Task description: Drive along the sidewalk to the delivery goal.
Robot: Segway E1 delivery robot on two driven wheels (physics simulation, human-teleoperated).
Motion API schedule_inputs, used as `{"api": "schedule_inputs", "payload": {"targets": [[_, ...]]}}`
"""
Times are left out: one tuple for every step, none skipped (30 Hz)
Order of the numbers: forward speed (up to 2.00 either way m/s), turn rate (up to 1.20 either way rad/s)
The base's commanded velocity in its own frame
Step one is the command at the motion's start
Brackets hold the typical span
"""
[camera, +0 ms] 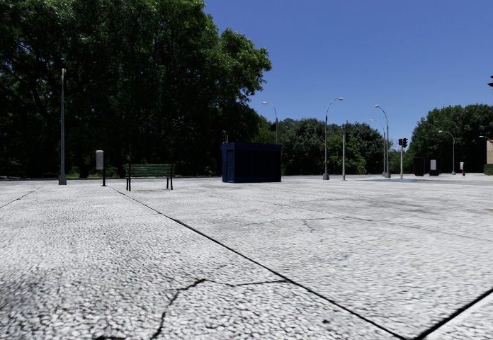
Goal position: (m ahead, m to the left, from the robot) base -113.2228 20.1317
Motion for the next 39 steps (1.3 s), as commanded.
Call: {"api": "schedule_inputs", "payload": {"targets": [[0.0, 0.0], [0.0, 0.0], [0.0, 0.0], [0.0, 0.0], [0.0, 0.0], [0.0, 0.0], [0.0, 0.0], [0.0, 0.0], [0.0, 0.0], [0.0, 0.0], [0.0, 0.0], [0.0, 0.0], [0.0, 0.0], [0.0, 0.0], [0.0, 0.0], [0.0, 0.0], [0.0, 0.0], [0.0, 0.0], [0.0, 0.0], [0.0, 0.0], [0.0, 0.0], [0.0, 0.0], [0.0, 0.0], [0.0, 0.0], [0.0, 0.0], [0.0, 0.0], [0.0, 0.0], [0.0, 0.0], [0.0, 0.0], [0.0, 0.0], [0.02, 0.0], [0.11, 0.02], [0.24, 0.03], [0.24, 0.03], [0.34, 0.05], [0.41, 0.06], [0.41, 0.06], [0.46, 0.06], [0.5, 0.06]]}}
